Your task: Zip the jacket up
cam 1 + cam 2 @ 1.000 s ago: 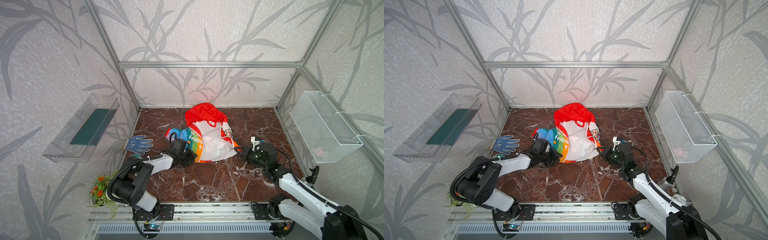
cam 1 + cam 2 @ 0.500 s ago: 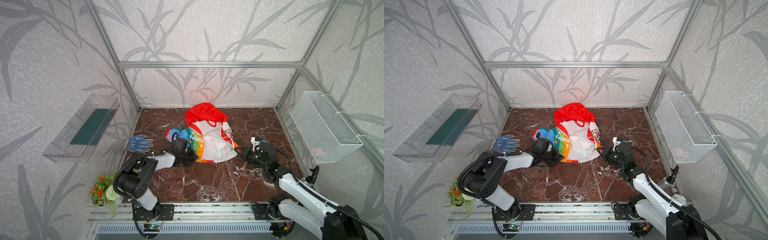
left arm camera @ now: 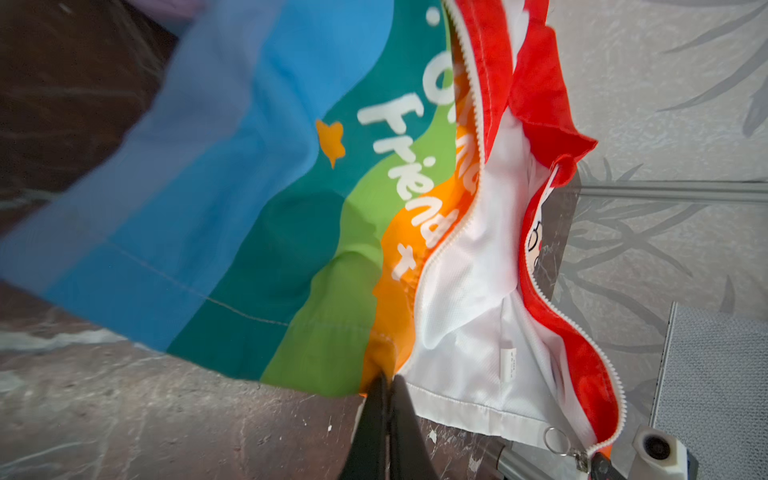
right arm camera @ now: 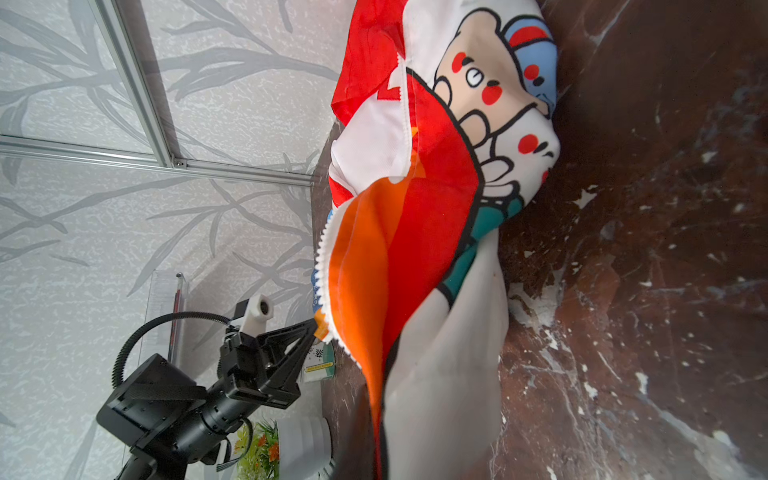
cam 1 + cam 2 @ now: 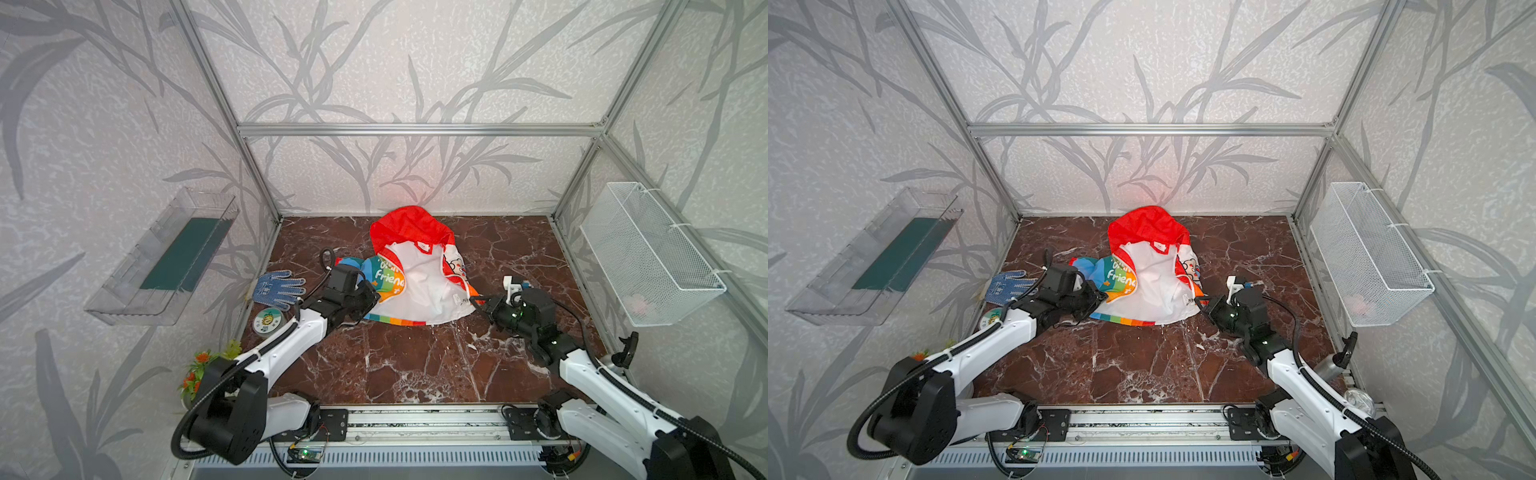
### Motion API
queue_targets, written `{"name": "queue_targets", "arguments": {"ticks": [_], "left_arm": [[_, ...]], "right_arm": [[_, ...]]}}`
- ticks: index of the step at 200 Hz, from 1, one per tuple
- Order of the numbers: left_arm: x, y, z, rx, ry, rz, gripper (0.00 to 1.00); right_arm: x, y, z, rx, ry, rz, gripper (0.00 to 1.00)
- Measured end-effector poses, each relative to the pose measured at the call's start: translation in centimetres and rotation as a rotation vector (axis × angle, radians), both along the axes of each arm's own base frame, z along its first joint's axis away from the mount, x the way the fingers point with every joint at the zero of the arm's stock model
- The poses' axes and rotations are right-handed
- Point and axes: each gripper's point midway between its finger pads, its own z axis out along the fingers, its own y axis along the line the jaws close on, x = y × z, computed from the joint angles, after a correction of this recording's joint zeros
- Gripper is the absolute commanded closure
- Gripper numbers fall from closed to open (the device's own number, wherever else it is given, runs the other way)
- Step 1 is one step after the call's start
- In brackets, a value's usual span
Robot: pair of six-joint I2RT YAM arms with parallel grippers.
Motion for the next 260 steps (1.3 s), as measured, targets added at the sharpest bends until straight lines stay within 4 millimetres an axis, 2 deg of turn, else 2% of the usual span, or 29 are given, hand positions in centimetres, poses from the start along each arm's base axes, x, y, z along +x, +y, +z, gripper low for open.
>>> {"name": "queue_targets", "arguments": {"ticks": [20,33,56,85,95,114,132,142,202,260], "left_arm": [[-1.1,2.1,-0.9,0.037,0.048,0.028,1.00],[-2.3,2.7,-2.1,0.046,0.089,0.027,1.00],[-4.2,2.3,-4.0,0.028,0.174,-0.014,1.00],[-5.1,0.8,-6.2,-0.072,0.233,-0.042,1.00],[-5.4,0.4,-6.8,-0.106,0.252,-0.037,0.86],[-5.3,-0.1,-6.9,-0.142,0.257,-0.036,0.68],[-4.9,-0.4,-6.3,-0.168,0.236,-0.036,0.56],[-4.8,-0.5,-6.1,-0.179,0.231,-0.036,0.52],[-5.9,-0.4,-6.7,-0.201,0.259,-0.008,0.47],[-5.6,-1.0,-9.0,-0.238,0.297,0.020,0.46]], "right_arm": [[-0.1,0.1,-0.2,0.001,0.007,0.008,1.00],[-0.1,0.1,-0.3,0.001,0.012,0.010,1.00],[-0.2,0.2,-0.5,0.000,0.018,0.016,1.00],[-0.2,0.2,-0.6,-0.001,0.022,0.017,1.00],[-0.2,0.3,-0.7,-0.001,0.023,0.017,1.00],[-0.2,0.3,-0.6,-0.001,0.022,0.017,1.00],[-0.2,0.2,-0.6,-0.001,0.022,0.017,1.00],[-0.2,0.2,-0.6,-0.002,0.022,0.017,1.00],[-0.1,0.3,-0.7,-0.001,0.023,0.017,1.00],[-0.1,0.3,-1.0,-0.005,0.033,0.017,1.00]]}}
